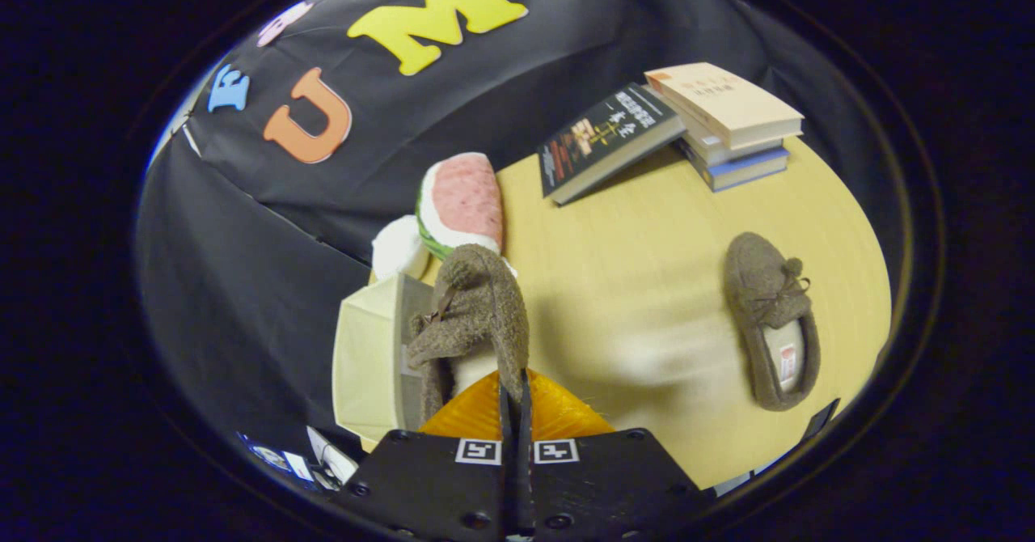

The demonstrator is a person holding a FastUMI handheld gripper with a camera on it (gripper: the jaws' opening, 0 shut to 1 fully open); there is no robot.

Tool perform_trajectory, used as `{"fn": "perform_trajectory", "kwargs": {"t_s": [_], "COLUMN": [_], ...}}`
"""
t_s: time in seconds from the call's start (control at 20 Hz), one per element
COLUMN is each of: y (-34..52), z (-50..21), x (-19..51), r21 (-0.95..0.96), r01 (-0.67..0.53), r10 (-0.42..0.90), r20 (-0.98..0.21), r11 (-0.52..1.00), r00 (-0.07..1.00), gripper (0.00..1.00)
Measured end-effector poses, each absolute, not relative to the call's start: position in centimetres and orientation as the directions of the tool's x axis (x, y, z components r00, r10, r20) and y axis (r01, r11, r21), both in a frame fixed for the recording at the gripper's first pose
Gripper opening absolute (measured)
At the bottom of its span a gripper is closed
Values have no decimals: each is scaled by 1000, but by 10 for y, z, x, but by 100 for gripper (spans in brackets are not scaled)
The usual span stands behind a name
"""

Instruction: Open the storage box then place both shoes into the box .Put the left shoe in first, then the right shoe, with the right side of both shoes facing outward in a uniform manner.

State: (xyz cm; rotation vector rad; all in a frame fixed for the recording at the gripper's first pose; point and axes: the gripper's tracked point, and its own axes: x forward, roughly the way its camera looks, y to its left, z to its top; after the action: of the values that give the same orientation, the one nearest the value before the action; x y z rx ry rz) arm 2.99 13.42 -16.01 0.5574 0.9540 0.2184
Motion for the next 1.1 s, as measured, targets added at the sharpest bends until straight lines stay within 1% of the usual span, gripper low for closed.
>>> {"fn": "perform_trajectory", "kwargs": {"t_s": [0.2,0.35,0.45,0.55,0.75,0.9,1.1], "y": [205,264,302,334,367,377,379], "z": [-112,-103,-106,-120,-159,-189,-231], "x": [37,36,33,31,32,33,38], "r21": [573,594,627,634,593,553,495], "r01": [19,-8,3,24,95,135,227], "r10": [452,488,517,526,479,435,361], "r20": [-666,-653,-645,-662,-725,-762,-817], "r11": [819,804,779,773,800,822,839], "r00": [593,579,563,533,495,479,449], "gripper": [0,0,0,0,0,0,0]}}
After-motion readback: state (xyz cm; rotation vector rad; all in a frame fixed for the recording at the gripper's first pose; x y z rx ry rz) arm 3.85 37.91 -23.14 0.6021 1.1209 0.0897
